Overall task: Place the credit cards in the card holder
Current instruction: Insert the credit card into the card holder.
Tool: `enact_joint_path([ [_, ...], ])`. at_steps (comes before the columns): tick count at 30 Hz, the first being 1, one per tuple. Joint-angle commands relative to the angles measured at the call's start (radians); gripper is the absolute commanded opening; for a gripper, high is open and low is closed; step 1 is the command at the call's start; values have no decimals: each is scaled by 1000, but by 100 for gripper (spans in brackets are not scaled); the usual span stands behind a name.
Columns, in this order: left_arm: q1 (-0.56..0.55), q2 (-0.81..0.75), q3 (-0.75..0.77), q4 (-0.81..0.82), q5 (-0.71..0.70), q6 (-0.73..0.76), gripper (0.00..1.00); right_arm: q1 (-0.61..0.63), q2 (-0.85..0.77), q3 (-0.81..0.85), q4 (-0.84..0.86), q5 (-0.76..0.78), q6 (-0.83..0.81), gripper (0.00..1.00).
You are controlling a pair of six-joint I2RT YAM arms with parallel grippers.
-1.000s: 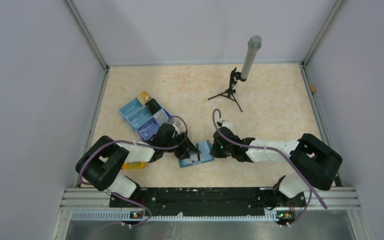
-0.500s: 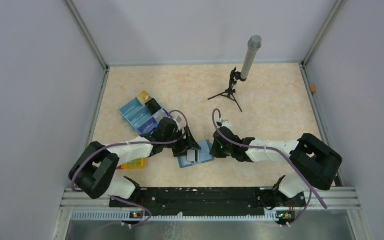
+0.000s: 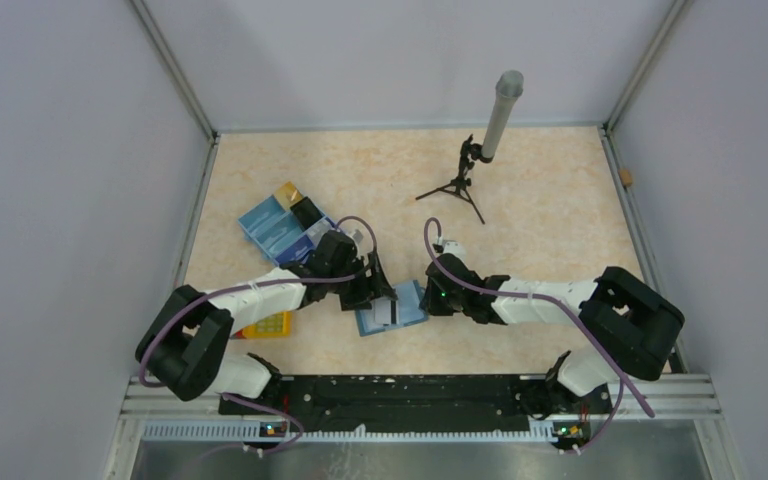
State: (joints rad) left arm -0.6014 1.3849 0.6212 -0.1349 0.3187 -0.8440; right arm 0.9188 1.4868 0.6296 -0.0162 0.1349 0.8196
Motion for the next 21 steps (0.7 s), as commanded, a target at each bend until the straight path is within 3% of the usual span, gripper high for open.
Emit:
enact_joint_path([
  [1,-10,23,-17,-107,-46,33,75,-7,33,-8,-91,16,-32,0],
  [21,-93,67,-12,21,-25,-91,66,-7,31,-16,-85,11,-29,0],
])
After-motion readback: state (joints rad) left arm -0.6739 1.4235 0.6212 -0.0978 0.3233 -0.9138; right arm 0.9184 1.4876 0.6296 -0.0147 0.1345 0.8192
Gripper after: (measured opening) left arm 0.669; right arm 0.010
